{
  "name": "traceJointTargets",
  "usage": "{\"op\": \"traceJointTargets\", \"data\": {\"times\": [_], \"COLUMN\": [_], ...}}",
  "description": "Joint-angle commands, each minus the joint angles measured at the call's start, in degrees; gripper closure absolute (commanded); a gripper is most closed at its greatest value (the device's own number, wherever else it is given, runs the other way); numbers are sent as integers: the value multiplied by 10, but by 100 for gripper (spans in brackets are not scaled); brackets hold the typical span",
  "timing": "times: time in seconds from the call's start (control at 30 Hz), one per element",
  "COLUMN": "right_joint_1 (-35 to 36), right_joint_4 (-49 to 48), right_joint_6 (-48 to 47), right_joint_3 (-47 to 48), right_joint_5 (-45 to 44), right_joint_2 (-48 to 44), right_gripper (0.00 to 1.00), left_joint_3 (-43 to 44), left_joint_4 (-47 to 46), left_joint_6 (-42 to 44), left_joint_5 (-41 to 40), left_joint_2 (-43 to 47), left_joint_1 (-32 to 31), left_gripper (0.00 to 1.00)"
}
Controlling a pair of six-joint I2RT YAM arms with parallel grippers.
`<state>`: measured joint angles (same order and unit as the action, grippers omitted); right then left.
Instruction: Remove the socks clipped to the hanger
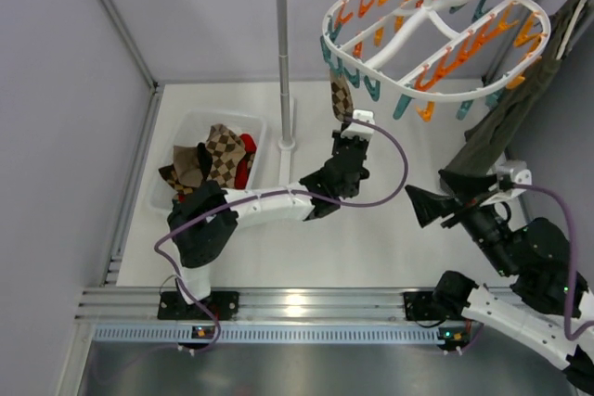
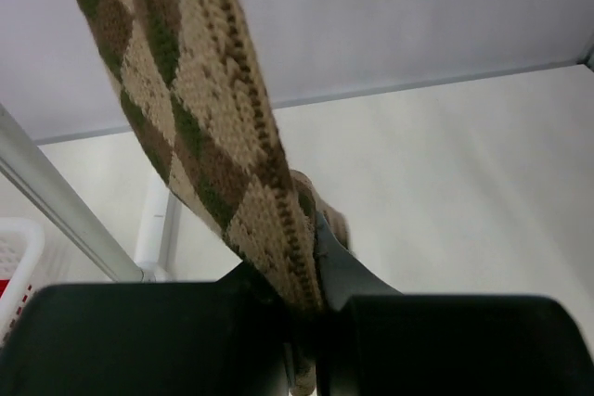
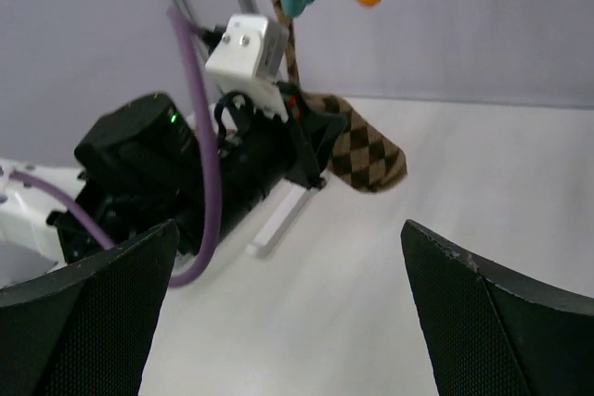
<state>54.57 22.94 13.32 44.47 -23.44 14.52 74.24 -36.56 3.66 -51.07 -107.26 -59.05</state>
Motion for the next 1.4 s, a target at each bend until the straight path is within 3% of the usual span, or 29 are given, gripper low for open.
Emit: {"op": "traceJointTargets", "data": {"times": [0.0,0.17,0.33,0.57,0.93,1.13,1.37], "right_joint_1": [-2,-2,-2,-2,-3,-4,-4], "right_joint_4": [29,45,58,95,158,166,164], "right_joint_6": [13,6,-10,-43,-92,-79,-82], "right_joint_3": [54,118,202,332,523,554,565], "right_joint_5": [-53,-54,8,60,-50,-85,-114], "right_joint_2": [-10,12,64,223,479,535,568], "right_gripper": [1,1,1,16,38,47,48], "left_joint_3": [-1,12,14,-35,-82,-77,-67], "left_joint_4": [-38,-38,-38,-37,-37,-38,-38], "left_joint_6": [43,88,99,61,28,24,28], "left_joint_5": [-68,-112,-136,-151,-120,-114,-110], "left_joint_2": [43,51,53,77,114,103,94], "left_joint_1": [-41,-85,-122,-145,-158,-167,-173], "left_gripper": [100,100,100,100,100,100,100]}}
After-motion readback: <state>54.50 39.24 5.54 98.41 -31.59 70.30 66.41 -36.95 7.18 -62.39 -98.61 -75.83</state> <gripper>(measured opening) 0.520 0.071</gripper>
